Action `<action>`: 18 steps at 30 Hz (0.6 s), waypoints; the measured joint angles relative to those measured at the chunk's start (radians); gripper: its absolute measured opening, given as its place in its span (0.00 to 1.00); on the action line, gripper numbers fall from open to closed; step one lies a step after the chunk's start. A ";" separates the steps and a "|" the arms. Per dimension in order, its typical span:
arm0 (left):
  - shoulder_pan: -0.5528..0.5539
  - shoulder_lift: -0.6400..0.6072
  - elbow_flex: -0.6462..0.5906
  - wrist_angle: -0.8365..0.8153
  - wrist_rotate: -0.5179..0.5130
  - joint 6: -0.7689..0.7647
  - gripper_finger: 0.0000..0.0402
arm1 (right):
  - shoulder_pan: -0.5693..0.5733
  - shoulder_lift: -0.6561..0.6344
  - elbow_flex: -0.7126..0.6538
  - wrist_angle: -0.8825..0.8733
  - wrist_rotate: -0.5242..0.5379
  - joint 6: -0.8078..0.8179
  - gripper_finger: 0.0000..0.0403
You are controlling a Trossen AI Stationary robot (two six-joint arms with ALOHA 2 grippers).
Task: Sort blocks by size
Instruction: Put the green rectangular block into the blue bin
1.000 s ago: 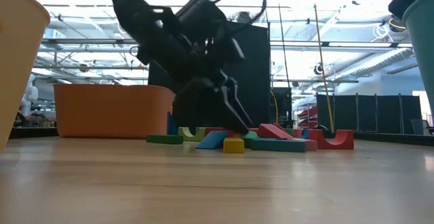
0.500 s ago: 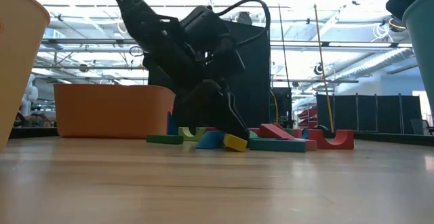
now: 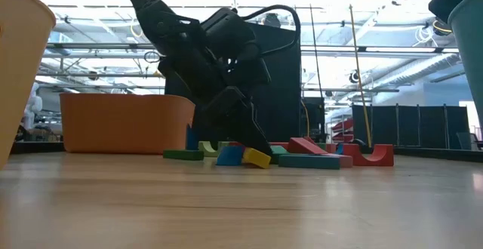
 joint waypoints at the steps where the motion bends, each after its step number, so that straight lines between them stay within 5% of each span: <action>1: 0.000 -0.001 0.000 -0.007 0.005 0.000 0.52 | 0.000 0.000 0.000 0.000 0.000 0.000 0.33; 8: -0.013 -0.036 -0.006 -0.063 0.101 0.007 0.52 | 0.000 0.000 0.000 0.000 0.000 -0.020 0.33; 18: -0.014 -0.107 -0.007 -0.089 0.041 0.081 0.52 | 0.000 0.001 0.001 -0.005 0.000 -0.026 0.33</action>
